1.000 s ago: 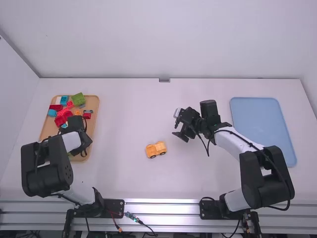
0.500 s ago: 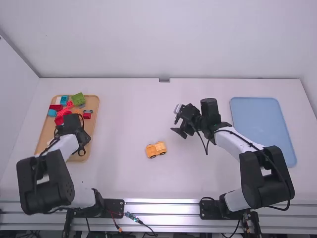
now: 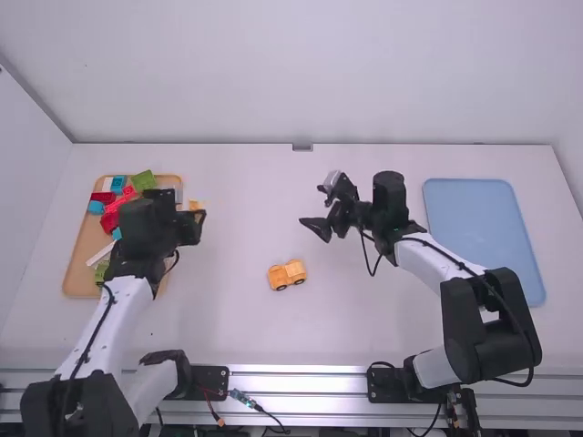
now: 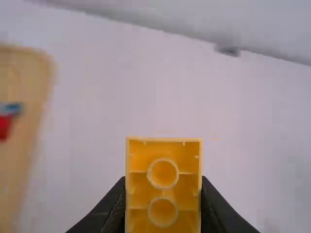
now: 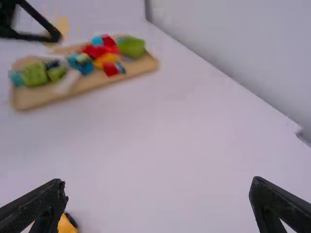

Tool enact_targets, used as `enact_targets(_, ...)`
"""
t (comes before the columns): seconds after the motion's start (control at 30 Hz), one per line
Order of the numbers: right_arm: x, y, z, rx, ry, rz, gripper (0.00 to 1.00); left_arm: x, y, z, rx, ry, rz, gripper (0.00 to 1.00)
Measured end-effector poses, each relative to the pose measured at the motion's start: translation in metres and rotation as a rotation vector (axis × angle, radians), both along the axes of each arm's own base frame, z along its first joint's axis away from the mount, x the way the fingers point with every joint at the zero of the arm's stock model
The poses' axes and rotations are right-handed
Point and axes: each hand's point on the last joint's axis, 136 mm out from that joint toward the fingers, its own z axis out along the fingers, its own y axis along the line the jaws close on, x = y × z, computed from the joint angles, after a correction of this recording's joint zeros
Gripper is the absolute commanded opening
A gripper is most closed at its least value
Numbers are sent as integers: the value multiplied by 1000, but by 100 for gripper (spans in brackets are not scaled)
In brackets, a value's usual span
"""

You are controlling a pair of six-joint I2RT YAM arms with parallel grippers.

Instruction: Assemble lego blocks to make yellow taxi

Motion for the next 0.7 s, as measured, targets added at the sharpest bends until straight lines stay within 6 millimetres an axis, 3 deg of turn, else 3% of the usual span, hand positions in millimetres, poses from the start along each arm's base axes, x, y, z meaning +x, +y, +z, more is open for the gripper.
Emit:
enact_targets(0.17, -21, 12, 31, 137, 13, 152, 99, -6, -78, 23, -36, -158, -334, 13)
enact_targets(0.3, -36, 16, 40, 187, 35, 255, 99, -14, -126, 35, -77, -243, -538, 13)
enact_targets(0.47, -47, 17, 40, 216, 72, 334, 100, -25, -160, 44, -124, -322, -706, 13)
enact_targets(0.7, -56, 18, 57, 255, 61, 399, 95, -32, -177, 48, -170, -399, -848, 11)
